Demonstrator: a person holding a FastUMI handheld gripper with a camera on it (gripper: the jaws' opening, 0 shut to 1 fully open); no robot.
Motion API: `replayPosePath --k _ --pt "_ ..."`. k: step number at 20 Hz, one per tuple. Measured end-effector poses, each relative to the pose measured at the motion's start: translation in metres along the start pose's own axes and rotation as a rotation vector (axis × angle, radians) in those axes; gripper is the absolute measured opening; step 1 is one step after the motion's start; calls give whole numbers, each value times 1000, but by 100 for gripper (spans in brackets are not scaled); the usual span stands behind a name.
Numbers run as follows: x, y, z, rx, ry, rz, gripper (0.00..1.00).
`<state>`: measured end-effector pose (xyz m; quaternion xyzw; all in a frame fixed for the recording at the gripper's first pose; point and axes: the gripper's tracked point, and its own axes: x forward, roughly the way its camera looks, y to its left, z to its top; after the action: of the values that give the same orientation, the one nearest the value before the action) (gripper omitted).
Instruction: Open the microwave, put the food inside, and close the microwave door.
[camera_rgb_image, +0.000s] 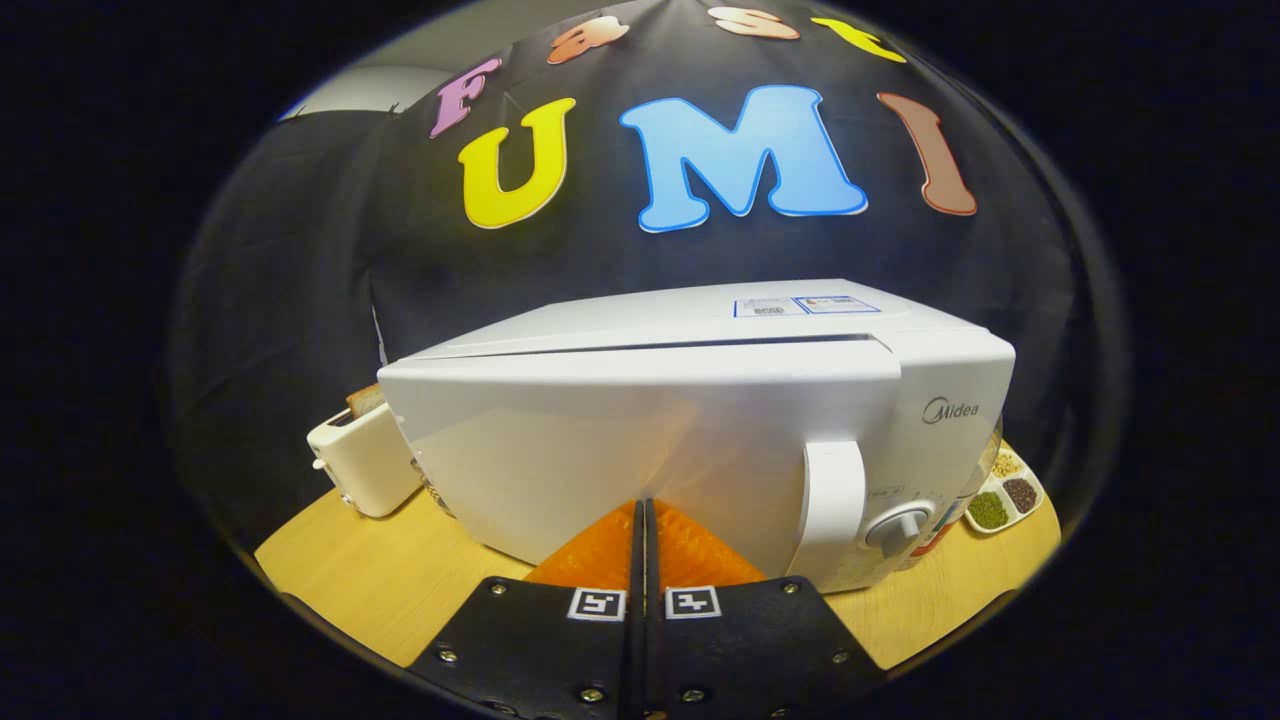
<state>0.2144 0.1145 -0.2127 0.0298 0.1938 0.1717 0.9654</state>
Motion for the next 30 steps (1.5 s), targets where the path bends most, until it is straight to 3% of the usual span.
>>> replayPosePath --k 9,21,30 --pt "-4 -2 11 -18 -8 -7 1" --pt "-144 17 58 -82 -179 -103 1" --pt "-244 45 62 -69 -254 -136 1"
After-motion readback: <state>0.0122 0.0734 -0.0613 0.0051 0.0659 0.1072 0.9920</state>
